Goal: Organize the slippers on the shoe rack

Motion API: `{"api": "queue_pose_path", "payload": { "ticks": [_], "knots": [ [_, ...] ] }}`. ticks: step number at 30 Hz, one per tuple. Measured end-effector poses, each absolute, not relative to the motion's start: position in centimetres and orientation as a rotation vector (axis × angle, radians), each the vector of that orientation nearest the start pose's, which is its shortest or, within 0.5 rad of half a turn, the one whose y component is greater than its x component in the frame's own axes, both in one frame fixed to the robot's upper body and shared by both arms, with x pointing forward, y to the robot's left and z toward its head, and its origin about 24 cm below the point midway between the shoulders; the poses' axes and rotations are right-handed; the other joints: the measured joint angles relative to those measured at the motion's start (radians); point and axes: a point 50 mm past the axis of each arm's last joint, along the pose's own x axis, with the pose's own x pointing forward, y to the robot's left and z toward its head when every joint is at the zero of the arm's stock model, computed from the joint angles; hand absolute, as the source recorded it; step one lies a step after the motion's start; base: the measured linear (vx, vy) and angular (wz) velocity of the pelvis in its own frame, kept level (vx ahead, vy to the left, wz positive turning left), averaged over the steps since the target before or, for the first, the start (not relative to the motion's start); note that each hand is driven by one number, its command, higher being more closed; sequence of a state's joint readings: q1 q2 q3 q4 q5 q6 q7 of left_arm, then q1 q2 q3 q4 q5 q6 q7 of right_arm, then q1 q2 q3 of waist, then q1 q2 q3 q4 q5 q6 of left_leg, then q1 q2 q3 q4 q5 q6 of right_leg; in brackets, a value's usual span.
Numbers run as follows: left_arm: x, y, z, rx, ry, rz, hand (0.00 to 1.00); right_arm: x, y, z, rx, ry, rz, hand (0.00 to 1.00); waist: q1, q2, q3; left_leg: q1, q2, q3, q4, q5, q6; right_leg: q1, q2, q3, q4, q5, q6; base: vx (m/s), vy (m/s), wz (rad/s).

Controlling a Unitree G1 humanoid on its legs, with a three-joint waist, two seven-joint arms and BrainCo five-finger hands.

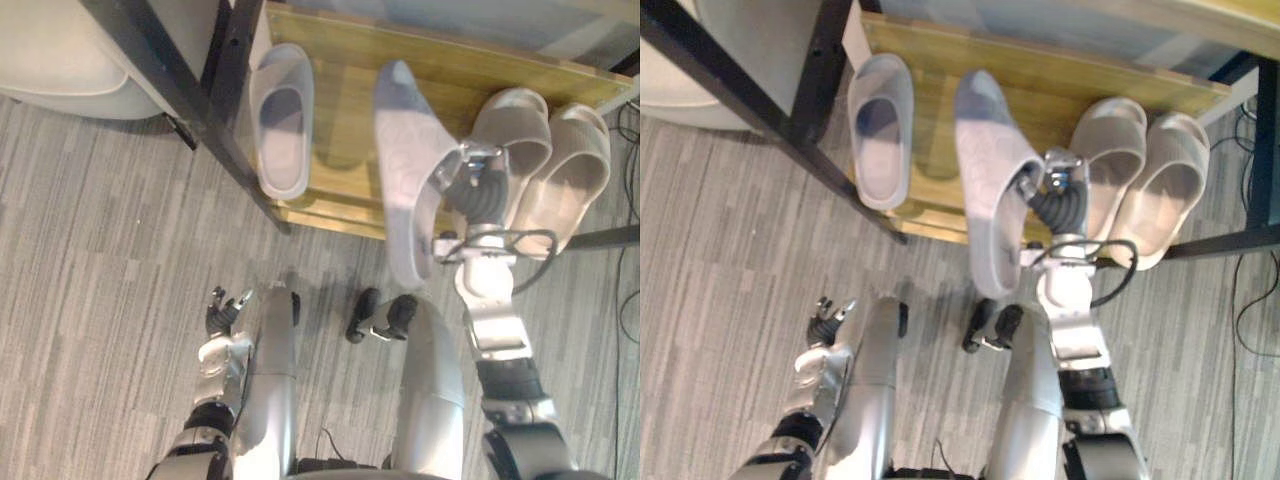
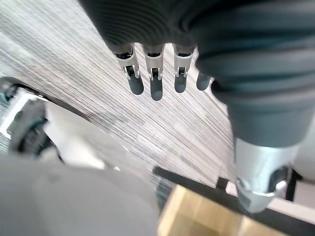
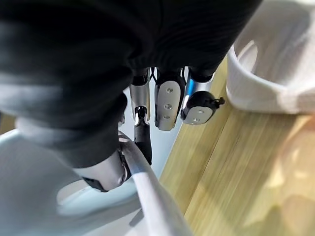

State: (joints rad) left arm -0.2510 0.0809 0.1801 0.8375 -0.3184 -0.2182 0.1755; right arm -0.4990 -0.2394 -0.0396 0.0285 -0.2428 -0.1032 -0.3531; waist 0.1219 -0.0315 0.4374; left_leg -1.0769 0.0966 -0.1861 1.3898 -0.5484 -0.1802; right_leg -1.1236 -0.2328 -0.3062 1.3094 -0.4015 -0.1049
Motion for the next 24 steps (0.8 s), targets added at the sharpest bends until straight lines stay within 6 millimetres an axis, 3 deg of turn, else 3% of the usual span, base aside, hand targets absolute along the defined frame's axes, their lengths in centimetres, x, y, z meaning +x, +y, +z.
{"api": "queue_pose_path", "payload": {
  "ticks": [4,12,15,24],
  "knots": [
    [25.5,21.0,-6.3,-0.238,0.394,0.434,0.0,33.1,-17.8,20.3,-0.384,-0.62,-0.373,1.0,0.01,-0.016,-0.033,-0.027,0.002,-0.003,0.012,0.0,0.0,-0.025,-0.003,-0.002,0.013,-0.001,-0.002,0.0,-0.001,0.01],
    [25.1,20.8,-6.8,-0.243,0.425,0.45,0.0,36.4,-17.9,20.9,-0.384,-0.522,-0.405,1.0,0.024,-0.016,-0.058,-0.044,0.005,-0.004,0.011,0.003,-0.003,-0.034,-0.016,-0.012,0.015,-0.002,-0.004,0.01,0.0,0.03],
    [24.9,20.6,-7.3,-0.239,0.45,0.449,0.0,37.4,-17.9,20.7,-0.39,-0.473,-0.413,1.0,0.033,-0.017,-0.098,-0.075,-0.002,-0.002,0.012,0.004,-0.005,-0.065,-0.026,-0.011,0.022,-0.003,-0.005,0.05,0.0,0.06],
    [24.9,20.3,-7.4,-0.219,0.466,0.464,0.0,39.2,-16.4,21.0,-0.36,-0.411,-0.427,1.0,0.043,-0.015,-0.098,-0.074,-0.006,-0.001,0.019,0.004,-0.005,-0.065,-0.035,-0.009,0.043,-0.021,-0.007,0.02,-0.007,0.04]
  ]
}}
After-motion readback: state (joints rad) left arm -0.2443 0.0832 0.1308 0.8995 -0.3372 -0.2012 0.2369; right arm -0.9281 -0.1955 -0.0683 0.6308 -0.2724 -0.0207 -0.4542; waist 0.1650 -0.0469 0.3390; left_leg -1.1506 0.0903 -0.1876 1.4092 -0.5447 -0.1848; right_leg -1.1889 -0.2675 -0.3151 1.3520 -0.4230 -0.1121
